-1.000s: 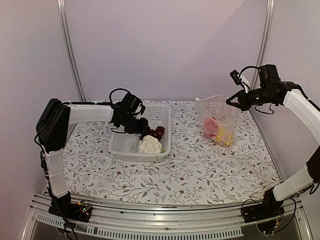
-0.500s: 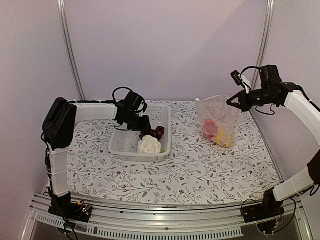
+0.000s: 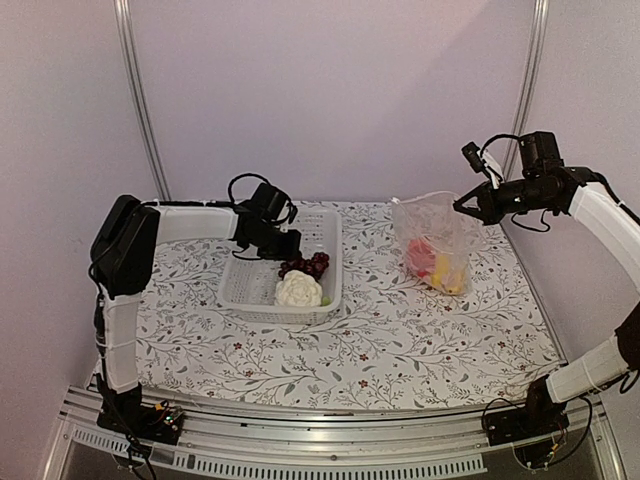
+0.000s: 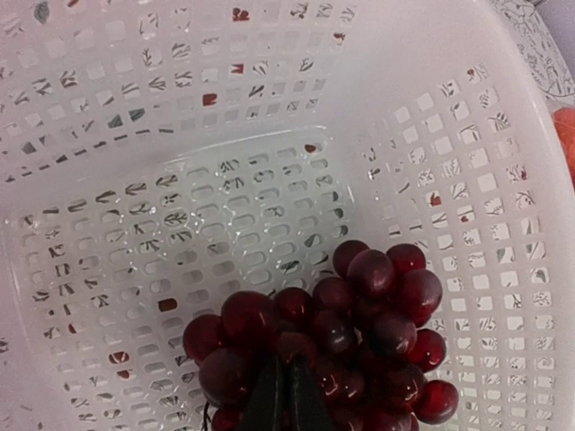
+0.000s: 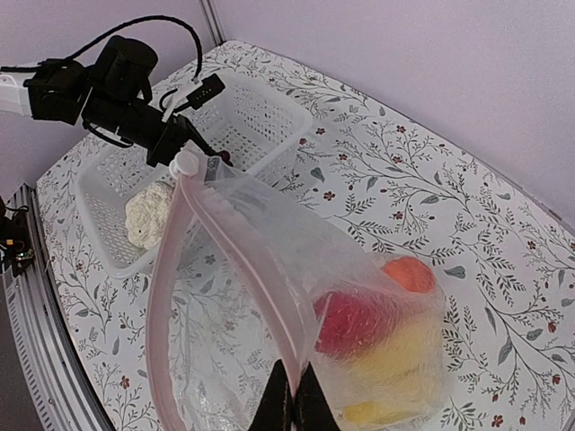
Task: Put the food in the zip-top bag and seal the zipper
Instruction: Adjust the fake fruit in the bin.
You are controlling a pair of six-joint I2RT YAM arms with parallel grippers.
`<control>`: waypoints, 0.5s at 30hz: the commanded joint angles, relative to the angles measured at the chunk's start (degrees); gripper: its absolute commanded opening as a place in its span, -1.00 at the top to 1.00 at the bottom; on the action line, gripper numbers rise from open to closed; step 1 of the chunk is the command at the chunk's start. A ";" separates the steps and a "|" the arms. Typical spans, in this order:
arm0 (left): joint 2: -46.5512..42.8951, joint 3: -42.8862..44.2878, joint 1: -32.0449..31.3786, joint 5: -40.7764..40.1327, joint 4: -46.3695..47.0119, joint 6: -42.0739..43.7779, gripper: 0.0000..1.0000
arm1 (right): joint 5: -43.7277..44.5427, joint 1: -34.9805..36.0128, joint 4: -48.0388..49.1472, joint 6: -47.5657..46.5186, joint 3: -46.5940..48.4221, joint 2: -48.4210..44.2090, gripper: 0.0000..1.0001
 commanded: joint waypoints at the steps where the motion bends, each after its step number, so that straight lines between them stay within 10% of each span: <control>1: -2.82 0.28 0.87 -1.70 0.02 1.86 1.00 | -0.40 0.30 0.79 -0.15 -0.72 -2.03 1.00; 15: -8.66 -1.52 1.07 -7.61 0.24 3.65 0.99 | -0.61 0.30 1.13 0.02 -0.98 -2.06 1.00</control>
